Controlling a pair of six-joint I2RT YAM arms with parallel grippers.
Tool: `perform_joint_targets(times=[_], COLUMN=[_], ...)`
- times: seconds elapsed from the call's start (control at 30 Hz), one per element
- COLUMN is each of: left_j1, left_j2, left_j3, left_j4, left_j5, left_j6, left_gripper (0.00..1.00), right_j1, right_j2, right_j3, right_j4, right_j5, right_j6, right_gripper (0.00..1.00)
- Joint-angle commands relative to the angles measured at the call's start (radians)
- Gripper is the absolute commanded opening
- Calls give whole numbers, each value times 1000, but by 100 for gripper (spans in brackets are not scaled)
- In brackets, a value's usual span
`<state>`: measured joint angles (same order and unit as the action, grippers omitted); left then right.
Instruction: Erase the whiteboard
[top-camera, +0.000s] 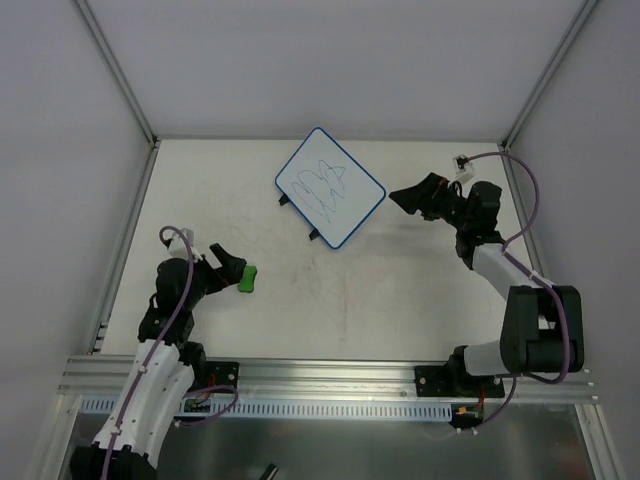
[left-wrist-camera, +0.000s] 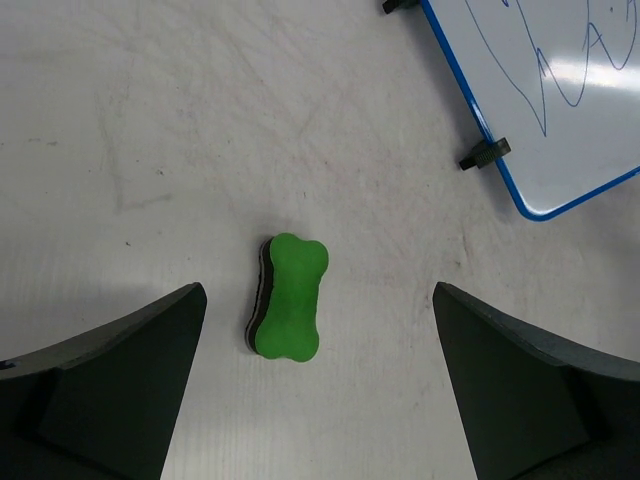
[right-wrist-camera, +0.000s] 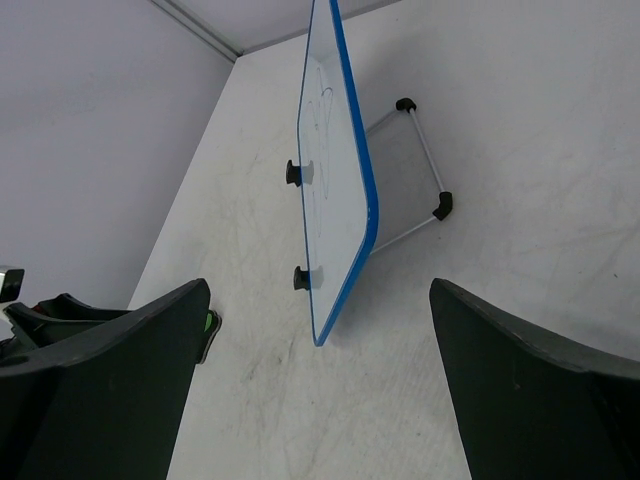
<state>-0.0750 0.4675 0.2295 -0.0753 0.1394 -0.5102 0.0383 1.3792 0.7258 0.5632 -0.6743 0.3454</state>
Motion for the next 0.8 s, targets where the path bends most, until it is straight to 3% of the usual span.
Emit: perform_joint_targets(times=[0.0, 0.23, 0.43, 0.77], left_j1=[-11, -84, -267, -275], left_j2=[66, 273, 446, 674], left_j3=[85, 155, 310, 429], left_j4=[-8, -21, -156, -262], left_j5=[-21, -37, -257, -270], left_j6=[7, 93, 99, 157], left_gripper=[99, 99, 99, 98], right_j1=[8, 18, 32, 48], right_j2=[69, 214, 302, 417], right_j3=[47, 73, 106, 119], right_j4=[234, 365, 428, 559], right_j5=[-42, -44, -51, -61], right_j6=[44, 80, 78, 107], right_gripper=[97, 99, 99, 97])
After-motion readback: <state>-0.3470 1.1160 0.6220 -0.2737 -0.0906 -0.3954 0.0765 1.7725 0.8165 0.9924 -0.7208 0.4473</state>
